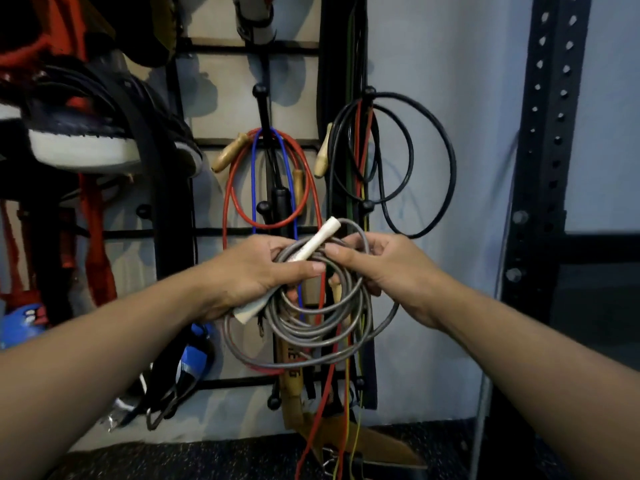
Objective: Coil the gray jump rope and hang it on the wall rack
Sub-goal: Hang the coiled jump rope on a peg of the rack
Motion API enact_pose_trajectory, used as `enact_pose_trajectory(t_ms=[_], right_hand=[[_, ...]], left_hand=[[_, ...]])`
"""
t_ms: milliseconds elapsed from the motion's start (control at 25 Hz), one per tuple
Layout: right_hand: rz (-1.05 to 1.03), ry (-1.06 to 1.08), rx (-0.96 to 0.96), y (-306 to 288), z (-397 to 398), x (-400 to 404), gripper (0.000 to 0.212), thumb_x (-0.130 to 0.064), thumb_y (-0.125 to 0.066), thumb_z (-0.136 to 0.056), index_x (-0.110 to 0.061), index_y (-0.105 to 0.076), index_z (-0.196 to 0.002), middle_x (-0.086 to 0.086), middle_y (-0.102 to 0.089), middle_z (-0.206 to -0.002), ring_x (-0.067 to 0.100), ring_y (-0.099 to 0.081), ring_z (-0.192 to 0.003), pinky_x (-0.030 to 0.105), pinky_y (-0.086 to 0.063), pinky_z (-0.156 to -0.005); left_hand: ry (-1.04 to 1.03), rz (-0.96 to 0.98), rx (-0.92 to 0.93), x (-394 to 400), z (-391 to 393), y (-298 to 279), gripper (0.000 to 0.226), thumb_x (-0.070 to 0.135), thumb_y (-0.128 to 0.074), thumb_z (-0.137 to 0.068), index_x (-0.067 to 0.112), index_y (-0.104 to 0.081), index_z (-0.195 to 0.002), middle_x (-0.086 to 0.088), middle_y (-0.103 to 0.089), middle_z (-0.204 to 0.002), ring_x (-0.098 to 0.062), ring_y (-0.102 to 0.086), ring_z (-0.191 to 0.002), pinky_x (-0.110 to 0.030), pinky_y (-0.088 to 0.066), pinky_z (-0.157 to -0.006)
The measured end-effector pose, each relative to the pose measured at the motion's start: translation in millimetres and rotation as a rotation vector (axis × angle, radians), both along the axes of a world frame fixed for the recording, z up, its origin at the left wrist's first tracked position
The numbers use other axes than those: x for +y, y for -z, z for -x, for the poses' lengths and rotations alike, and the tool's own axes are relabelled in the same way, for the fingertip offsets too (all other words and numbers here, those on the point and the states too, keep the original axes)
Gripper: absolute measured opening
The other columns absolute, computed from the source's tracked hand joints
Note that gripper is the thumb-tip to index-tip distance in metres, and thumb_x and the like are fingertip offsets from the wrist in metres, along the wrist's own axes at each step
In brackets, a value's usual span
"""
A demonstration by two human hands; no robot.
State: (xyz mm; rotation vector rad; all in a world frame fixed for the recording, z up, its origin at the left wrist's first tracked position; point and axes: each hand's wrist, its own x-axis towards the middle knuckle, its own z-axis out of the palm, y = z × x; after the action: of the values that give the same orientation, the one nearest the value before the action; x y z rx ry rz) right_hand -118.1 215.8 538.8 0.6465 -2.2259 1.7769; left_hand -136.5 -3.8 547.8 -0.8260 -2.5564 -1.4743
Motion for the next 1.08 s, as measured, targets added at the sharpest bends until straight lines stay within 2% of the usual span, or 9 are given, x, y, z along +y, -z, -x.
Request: enact_pose_trajectory(t_ms=[120,200,360,400,480,600,720,920,1080], right_hand=[[0.025,0.046,-0.036,-69.3,4.5,-7.7,0.021,-0.026,-0.073,-0.095,-0.007,-0.074,-0.102,0.003,-0.075,-0.075,-0.005,-0.062,-0.047,0.006,-0.041,-0.045],[0.017,0.052,-0.049,-124.3,9.3,-18.4,0.024,-0.031,-0.072,-0.095,-0.009,-0.075,-0.105,0.009,-0.078,-0.081,0.0,-0.067,-0.055,0.01,-0.047,-0.052],[0.001,0.077,-0.056,-232.7,21.0,-46.5,0.021,-0.031,-0.068,-0.099,-0.014,-0.077,-0.108,0.018,-0.081,-0.098,0.022,-0.079,-0.086,0.04,-0.062,-0.089],[-0.023,0.089,-0.054,-264.5,24.2,-54.4,0.018,-0.03,-0.067,-0.1,-0.017,-0.077,-0.106,0.017,-0.081,-0.099,0.025,-0.079,-0.091,0.045,-0.061,-0.094],[-0.096,0.129,-0.006,-317.3,29.3,-66.4,0.012,-0.032,-0.064,-0.101,-0.029,-0.076,-0.099,0.005,-0.082,-0.094,0.018,-0.077,-0.091,0.046,-0.059,-0.092],[-0.32,0.23,0.056,-382.2,37.4,-78.3,0.017,-0.049,-0.056,-0.101,-0.041,-0.07,-0.104,-0.012,-0.078,-0.099,0.007,-0.073,-0.096,0.04,-0.057,-0.088],[-0.477,0.276,0.037,-415.6,36.2,-86.4,0.03,-0.056,-0.049,-0.101,-0.036,-0.066,-0.116,-0.01,-0.077,-0.103,0.012,-0.071,-0.098,0.045,-0.056,-0.089],[-0.511,0.262,0.04,-427.6,40.7,-98.5,0.027,-0.051,-0.049,-0.103,-0.031,-0.064,-0.111,-0.007,-0.074,-0.095,0.013,-0.07,-0.089,0.045,-0.056,-0.084],[-0.502,0.264,0.008,-436.8,64.0,-105.9,0.026,-0.049,-0.048,-0.105,-0.029,-0.064,-0.113,-0.004,-0.074,-0.1,0.019,-0.07,-0.093,0.042,-0.056,-0.084]], left_hand=[[-0.069,-0.059,0.062,-2.1,3.6,-66.7,0.02,0.037,-0.079,-0.087,0.023,-0.078,-0.1,-0.016,-0.071,-0.083,-0.014,-0.06,-0.07,-0.024,-0.047,-0.065],[-0.081,-0.123,0.093,-8.7,5.0,-118.8,0.017,0.031,-0.078,-0.089,0.023,-0.079,-0.105,-0.015,-0.078,-0.094,-0.017,-0.068,-0.077,-0.025,-0.05,-0.071],[-0.123,-0.118,0.169,-27.8,19.5,-222.6,0.011,0.027,-0.067,-0.098,0.02,-0.07,-0.106,-0.01,-0.07,-0.084,-0.013,-0.061,-0.072,-0.033,-0.047,-0.069],[-0.131,-0.095,0.156,-34.4,24.2,-251.8,0.016,0.03,-0.064,-0.101,0.018,-0.067,-0.111,-0.015,-0.069,-0.089,-0.019,-0.061,-0.075,-0.037,-0.048,-0.071],[-0.124,-0.076,0.131,-43.7,30.7,-298.9,0.027,0.034,-0.055,-0.105,0.016,-0.06,-0.125,-0.022,-0.07,-0.111,-0.031,-0.068,-0.097,-0.046,-0.052,-0.087],[-0.127,-0.037,0.13,-54.7,32.6,-356.5,0.034,0.037,-0.045,-0.108,0.021,-0.048,-0.138,-0.015,-0.064,-0.129,-0.03,-0.061,-0.12,-0.048,-0.047,-0.104],[-0.175,0.047,0.123,-63.9,34.9,-382.8,0.041,0.039,-0.042,-0.109,0.014,-0.044,-0.141,-0.02,-0.058,-0.129,-0.036,-0.057,-0.118,-0.051,-0.046,-0.101],[-0.18,0.051,0.139,-75.5,41.2,-398.4,0.03,0.031,-0.045,-0.109,0.014,-0.052,-0.134,-0.011,-0.058,-0.123,-0.025,-0.057,-0.113,-0.043,-0.046,-0.098],[-0.246,0.042,0.151,-77.9,61.4,-406.3,0.029,0.031,-0.049,-0.108,0.016,-0.056,-0.132,-0.008,-0.061,-0.121,-0.024,-0.059,-0.111,-0.048,-0.048,-0.098]])
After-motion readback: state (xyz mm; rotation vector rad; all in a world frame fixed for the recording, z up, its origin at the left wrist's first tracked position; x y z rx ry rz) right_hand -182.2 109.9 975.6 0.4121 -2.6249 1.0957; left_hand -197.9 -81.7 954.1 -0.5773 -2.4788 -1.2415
